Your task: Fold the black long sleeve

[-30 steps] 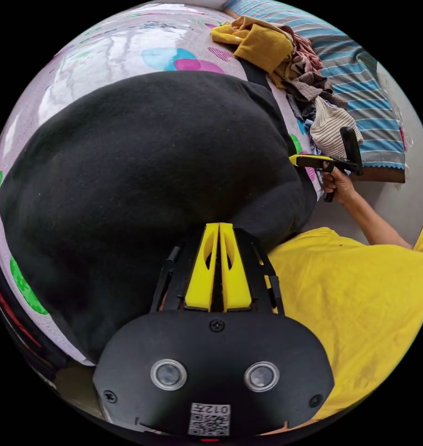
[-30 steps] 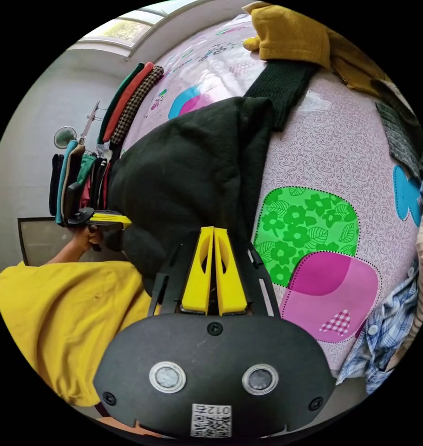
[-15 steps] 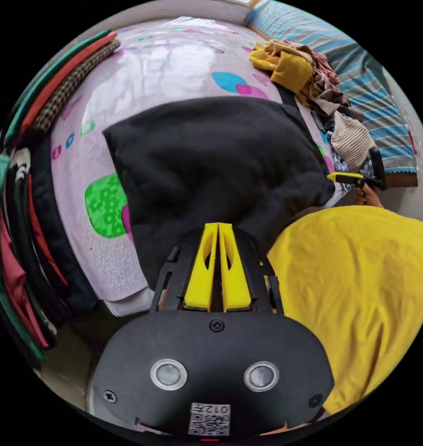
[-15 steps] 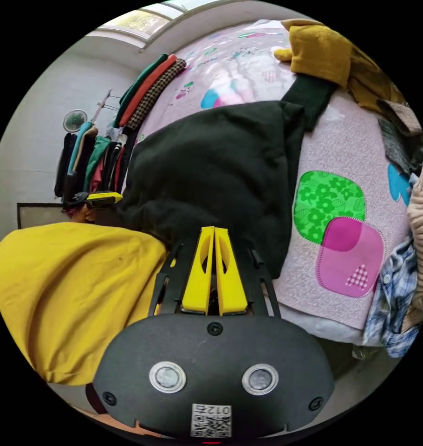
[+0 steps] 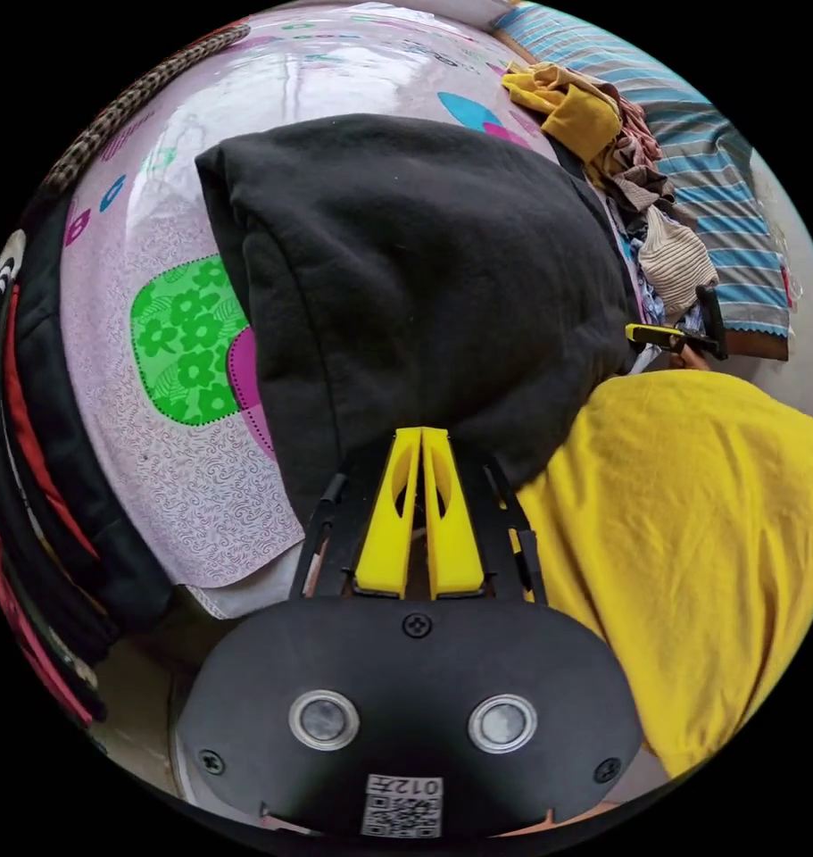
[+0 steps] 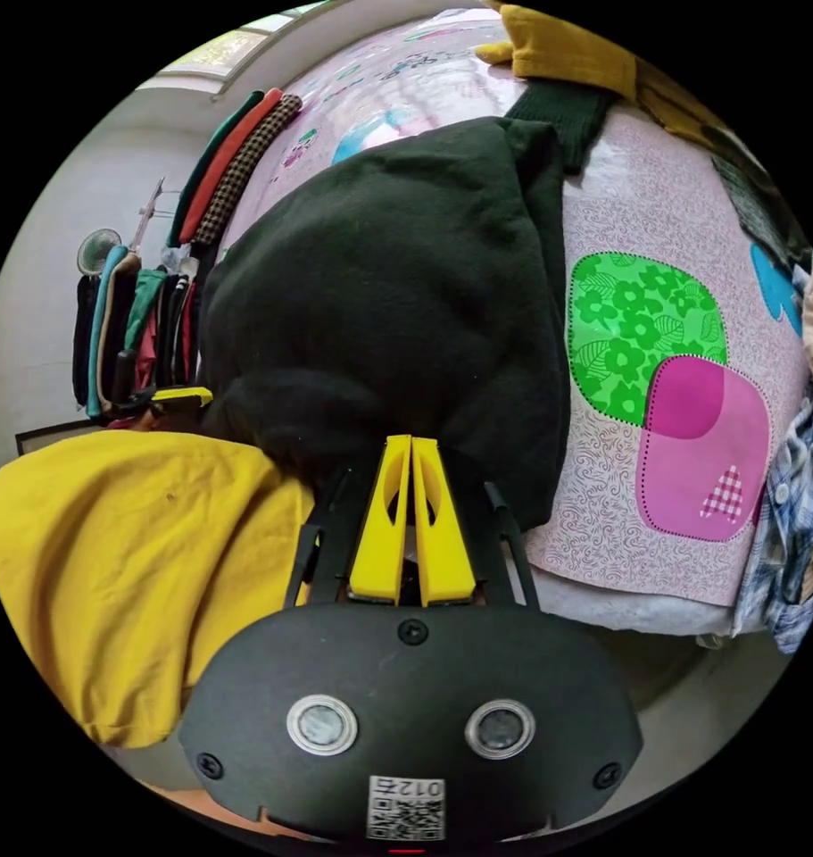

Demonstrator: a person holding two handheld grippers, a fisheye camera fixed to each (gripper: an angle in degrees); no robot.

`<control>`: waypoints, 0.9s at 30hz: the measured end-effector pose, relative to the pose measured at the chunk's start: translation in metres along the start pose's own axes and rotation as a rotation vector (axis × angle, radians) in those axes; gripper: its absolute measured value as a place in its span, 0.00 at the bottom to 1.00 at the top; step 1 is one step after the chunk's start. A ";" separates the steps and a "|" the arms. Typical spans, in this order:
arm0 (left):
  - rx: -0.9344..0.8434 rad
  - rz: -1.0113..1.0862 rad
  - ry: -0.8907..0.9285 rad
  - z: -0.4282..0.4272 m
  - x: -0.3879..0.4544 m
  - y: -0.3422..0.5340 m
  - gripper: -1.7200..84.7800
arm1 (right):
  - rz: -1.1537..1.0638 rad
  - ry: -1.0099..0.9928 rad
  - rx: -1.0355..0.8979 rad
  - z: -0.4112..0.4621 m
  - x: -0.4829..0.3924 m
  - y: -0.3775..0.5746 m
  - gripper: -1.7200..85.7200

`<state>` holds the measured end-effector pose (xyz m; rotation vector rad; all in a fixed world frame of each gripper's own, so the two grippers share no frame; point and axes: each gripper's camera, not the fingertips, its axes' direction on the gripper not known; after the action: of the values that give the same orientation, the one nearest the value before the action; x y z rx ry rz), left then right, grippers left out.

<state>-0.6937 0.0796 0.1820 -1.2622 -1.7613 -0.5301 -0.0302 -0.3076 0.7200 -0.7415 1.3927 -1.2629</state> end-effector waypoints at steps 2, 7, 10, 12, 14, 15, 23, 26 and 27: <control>0.094 0.054 -0.153 -0.030 0.022 -0.008 0.02 | -0.044 0.118 -0.018 -0.001 -0.029 -0.004 0.02; 0.256 0.244 -0.230 -0.078 0.051 -0.070 0.02 | -0.306 0.230 0.095 -0.018 -0.104 -0.043 0.03; 0.211 0.324 -0.280 -0.083 0.053 -0.142 0.04 | -0.424 0.244 0.095 -0.022 -0.132 -0.110 0.04; 0.125 0.374 -0.297 -0.078 0.053 -0.184 0.06 | -0.509 0.279 0.052 -0.019 -0.147 -0.151 0.06; 0.024 0.468 -0.293 -0.071 0.052 -0.224 0.12 | -0.607 0.351 -0.038 -0.008 -0.159 -0.197 0.12; -0.010 0.491 -0.287 -0.068 0.051 -0.233 0.13 | -0.631 0.360 -0.066 -0.005 -0.160 -0.207 0.13; -0.315 0.663 -0.191 -0.015 0.031 -0.283 0.18 | -0.770 0.286 -0.485 0.050 -0.138 -0.289 0.19; -0.333 0.672 -0.207 -0.005 0.032 -0.291 0.16 | -0.781 0.261 -0.557 0.060 -0.136 -0.299 0.17; -0.342 0.671 -0.214 -0.003 0.032 -0.293 0.15 | -0.788 0.269 -0.562 0.060 -0.137 -0.300 0.17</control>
<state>-0.9616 -0.0211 0.2529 -2.0971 -1.3148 -0.3126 -0.0002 -0.2722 1.0517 -1.6715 1.7822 -1.6119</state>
